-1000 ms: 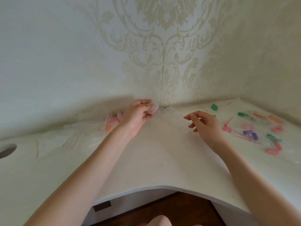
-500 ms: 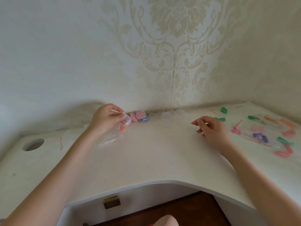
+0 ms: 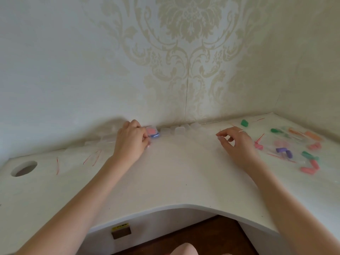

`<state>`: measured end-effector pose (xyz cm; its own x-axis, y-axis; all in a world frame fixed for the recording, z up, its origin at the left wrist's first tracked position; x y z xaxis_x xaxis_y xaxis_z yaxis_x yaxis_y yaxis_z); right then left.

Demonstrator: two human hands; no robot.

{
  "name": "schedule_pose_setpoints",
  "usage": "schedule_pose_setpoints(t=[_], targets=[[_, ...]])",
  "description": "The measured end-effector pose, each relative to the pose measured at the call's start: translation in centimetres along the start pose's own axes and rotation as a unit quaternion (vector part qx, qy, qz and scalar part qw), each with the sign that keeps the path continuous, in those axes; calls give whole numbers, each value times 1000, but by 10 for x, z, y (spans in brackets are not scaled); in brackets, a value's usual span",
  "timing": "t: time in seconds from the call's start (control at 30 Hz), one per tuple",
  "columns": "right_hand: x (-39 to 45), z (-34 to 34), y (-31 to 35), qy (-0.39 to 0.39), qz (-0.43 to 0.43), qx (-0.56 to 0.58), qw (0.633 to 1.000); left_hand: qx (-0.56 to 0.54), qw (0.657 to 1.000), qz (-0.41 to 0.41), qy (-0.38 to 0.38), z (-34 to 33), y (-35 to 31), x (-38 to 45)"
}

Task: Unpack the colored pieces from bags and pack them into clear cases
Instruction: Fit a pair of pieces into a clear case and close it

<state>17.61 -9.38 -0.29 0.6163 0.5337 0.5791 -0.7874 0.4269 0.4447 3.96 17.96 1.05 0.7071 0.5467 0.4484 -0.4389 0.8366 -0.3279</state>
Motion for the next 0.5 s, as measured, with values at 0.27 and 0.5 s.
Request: schedule_pose_setpoints(t=[0.27, 0.5], targets=[[3, 37, -25, -103, -110, -102, 983, 24, 997, -33, -64, -9, -18, 1], [-15, 46, -55, 41, -330, -216, 918, -76, 990, -114, -22, -24, -106, -4]])
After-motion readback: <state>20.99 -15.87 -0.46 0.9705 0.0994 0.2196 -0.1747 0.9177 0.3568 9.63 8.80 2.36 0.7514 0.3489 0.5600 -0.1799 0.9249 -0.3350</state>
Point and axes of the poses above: each hand's wrist, its own x-axis towards the middle knuckle, its own z-axis out of the back of the hand, y = z × x, the point moved 4 cm from there along x, towards the middle knuckle, and after that the axes turned 14 degrees about z, right-handed, at the moved point
